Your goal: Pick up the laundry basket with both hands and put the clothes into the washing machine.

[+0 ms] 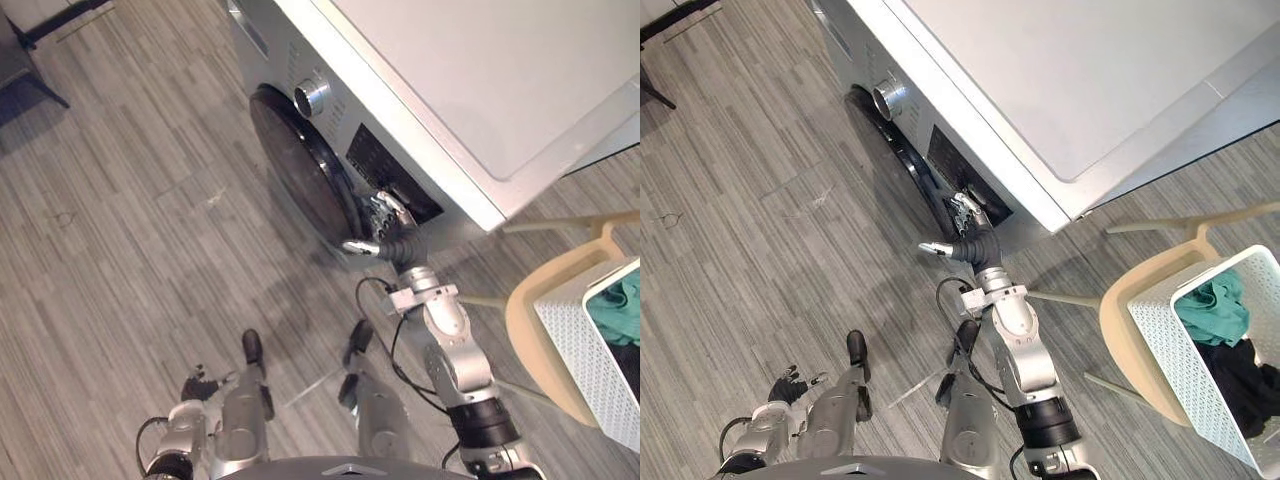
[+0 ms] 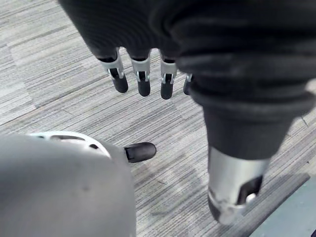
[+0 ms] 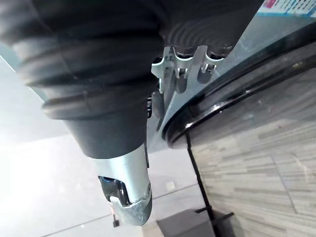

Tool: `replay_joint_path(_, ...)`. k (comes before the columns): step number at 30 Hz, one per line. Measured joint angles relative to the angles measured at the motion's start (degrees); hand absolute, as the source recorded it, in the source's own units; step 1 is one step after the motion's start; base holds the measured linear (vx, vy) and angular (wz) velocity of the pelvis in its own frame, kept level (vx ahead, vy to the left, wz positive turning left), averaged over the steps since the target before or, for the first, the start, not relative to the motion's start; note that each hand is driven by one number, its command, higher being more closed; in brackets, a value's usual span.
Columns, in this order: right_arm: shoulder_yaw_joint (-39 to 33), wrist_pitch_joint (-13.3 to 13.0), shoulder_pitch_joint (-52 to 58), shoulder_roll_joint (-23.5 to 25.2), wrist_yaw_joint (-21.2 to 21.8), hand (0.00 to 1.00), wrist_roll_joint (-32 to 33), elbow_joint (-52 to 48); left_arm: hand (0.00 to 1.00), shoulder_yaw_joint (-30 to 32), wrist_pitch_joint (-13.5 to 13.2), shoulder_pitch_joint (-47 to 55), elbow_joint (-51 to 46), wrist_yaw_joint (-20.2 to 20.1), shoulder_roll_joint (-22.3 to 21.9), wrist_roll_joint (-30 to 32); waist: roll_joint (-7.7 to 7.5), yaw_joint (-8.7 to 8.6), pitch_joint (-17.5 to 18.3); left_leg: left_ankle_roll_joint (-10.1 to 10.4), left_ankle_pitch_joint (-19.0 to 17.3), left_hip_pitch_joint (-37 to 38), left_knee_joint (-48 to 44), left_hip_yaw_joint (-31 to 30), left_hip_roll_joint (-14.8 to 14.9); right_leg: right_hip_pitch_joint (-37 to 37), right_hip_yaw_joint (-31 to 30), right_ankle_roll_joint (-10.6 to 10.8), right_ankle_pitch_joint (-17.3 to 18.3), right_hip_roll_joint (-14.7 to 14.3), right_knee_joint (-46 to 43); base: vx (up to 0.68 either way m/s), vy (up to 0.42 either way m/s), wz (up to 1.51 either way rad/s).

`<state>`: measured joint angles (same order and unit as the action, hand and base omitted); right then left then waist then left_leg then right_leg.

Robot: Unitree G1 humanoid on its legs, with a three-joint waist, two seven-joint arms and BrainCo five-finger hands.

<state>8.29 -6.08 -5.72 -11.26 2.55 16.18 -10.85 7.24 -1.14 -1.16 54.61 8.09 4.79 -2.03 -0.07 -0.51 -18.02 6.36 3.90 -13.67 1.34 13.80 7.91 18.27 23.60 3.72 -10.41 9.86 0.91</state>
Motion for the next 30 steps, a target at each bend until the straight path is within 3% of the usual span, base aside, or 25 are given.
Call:
replay_joint_path(10,0.4,-0.1,0.0,-0.6,-0.2,0.0,-3.1,1.6,0.0,-0.6,-0.1,-0.1,-0.2,1.6,1.0,0.0,-0.66,-0.01,-0.5,0.0,-0.1,-1.2,-0.2,0.1,-0.1,1.1,-0.3,0.0,-0.1,0.1,0.0,0.05,0.016,-0.02)
replay_joint_path(15,3.3,0.3,-15.2,-2.9,-2.4,0.0,-4.2,18.5,0.0,-1.2,-0.2,-0.2,-2.6,1.7,0.9,-0.1,0.09,0.58,-2.7,-0.2,0.6,-2.7,-0.3,-1.3,-0.1,1.8,0.9,-0.3,-0.4,0.1,-0.1,0.02,0.011,0.12)
replay_joint_path(18,5.3,-1.0,-22.6,-4.4,-3.9,0.0,-5.0,26.7,0.0,-1.5,-0.2,-0.3,-3.4,2.0,0.8,-0.2,0.73,0.74,-3.7,-0.2,1.2,-3.3,-0.3,-2.2,-0.1,1.8,1.7,-0.5,-0.6,0.1,-0.1,0.01,0.01,0.13)
replay_joint_path(20,5.9,0.1,-29.3,-3.8,-4.3,0.0,-4.1,34.7,0.0,-3.4,-0.3,-0.4,-4.2,2.0,0.9,-1.0,1.47,1.4,-4.1,-0.3,1.5,-3.4,-0.2,-2.5,-0.1,1.8,1.9,-0.6,-0.7,0.1,-0.2,-0.01,0.012,0.07)
replay_joint_path(21,5.9,1.4,-33.9,-3.9,-5.3,0.0,-2.9,38.9,0.0,-4.0,-0.6,-0.9,-4.5,2.0,0.5,-1.7,2.37,2.58,-4.7,-0.3,1.8,-3.5,-0.2,-2.7,-0.1,1.8,2.0,-0.8,-0.8,0.1,-0.3,-0.03,0.008,0.08)
replay_joint_path(24,7.2,2.5,-37.4,-3.6,-7.0,0.0,-2.4,38.3,0.0,-3.8,-1.2,-1.8,-4.7,2.4,-0.7,-4.0,3.43,4.51,-5.9,-0.3,2.5,-4.3,0.0,-3.1,0.3,2.1,2.9,-0.9,-0.9,-0.1,-0.3,-0.02,0.001,0.14)
replay_joint_path(30,18.8,2.6,-27.7,-0.7,-4.1,0.0,0.1,25.8,0.0,-3.3,-1.2,-1.8,-4.8,3.1,-0.6,-4.6,2.48,4.54,-6.0,-0.1,3.1,-3.9,0.8,-3.8,0.4,1.7,3.0,-0.9,-0.7,-0.2,-0.4,0.07,0.015,0.05)
